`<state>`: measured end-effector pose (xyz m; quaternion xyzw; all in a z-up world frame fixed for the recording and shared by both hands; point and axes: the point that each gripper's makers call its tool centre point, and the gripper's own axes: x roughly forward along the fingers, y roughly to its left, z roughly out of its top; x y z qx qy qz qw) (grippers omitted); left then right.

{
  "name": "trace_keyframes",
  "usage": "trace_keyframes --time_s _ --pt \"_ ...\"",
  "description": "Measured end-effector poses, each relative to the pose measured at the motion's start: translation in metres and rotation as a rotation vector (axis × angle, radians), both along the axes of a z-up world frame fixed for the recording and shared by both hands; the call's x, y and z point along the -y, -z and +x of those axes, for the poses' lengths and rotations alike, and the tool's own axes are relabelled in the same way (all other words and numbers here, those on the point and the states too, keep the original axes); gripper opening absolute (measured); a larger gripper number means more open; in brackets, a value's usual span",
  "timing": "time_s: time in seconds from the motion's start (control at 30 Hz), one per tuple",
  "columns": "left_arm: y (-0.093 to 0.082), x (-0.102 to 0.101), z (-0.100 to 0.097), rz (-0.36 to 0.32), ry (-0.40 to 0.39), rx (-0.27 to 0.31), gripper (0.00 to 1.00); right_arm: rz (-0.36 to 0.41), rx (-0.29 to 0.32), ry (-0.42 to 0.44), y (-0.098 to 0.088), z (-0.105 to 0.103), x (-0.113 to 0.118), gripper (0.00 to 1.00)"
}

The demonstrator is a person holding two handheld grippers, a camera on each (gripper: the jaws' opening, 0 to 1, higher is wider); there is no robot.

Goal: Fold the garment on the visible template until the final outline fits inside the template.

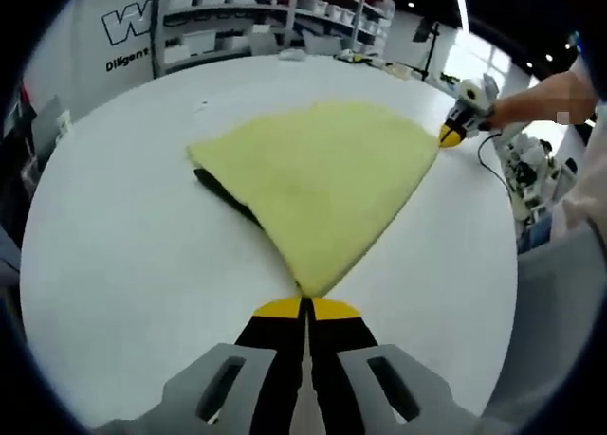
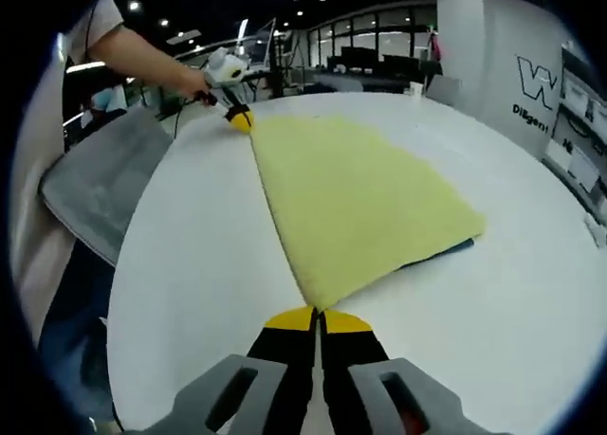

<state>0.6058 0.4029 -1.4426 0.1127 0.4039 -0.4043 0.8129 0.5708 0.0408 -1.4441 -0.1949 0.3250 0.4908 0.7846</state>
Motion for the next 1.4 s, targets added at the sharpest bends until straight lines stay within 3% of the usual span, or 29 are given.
trace_keyframes --time_s 0.33,0.63,0.77,0.83,0.87,0.9,1.03,1.2,1.3,1.4 --pt "-0.001 0.0 -0.013 0.003 0.009 0.0 0.0 -0.05 0.057 -0.023 0.001 -0.006 0.003 0.0" --pt "-0.001 0.003 -0.024 0.002 0.019 -0.002 0.0 -0.056 0.052 -0.009 0.002 -0.013 0.006 0.0" --pt "-0.002 0.004 -0.029 -0.008 0.009 -0.017 0.0 -0.04 0.022 0.023 0.0 -0.018 0.006 0.0" --pt "-0.001 0.006 -0.035 0.001 0.005 -0.037 0.0 -0.098 0.013 0.037 0.004 -0.019 0.014 0.0" --pt "-0.001 0.005 -0.035 0.004 0.006 -0.03 0.02 -0.063 0.02 0.034 0.001 -0.019 0.01 0.0" --pt "-0.002 0.003 -0.035 0.01 -0.004 -0.028 0.06 -0.046 -0.033 0.073 0.001 -0.025 0.01 0.0" --pt "-0.01 -0.002 -0.025 0.011 -0.053 0.002 0.12 -0.025 -0.002 0.095 -0.011 -0.022 0.011 0.05" --pt "-0.027 -0.005 -0.001 0.014 -0.118 0.098 0.22 0.025 0.039 0.157 -0.03 -0.007 0.006 0.05" --pt "-0.042 0.01 0.012 -0.039 -0.141 0.139 0.23 0.069 0.066 0.181 -0.039 0.006 -0.002 0.06" --pt "-0.045 0.025 0.02 -0.057 -0.139 0.162 0.3 0.109 0.078 0.215 -0.043 0.02 -0.012 0.1"
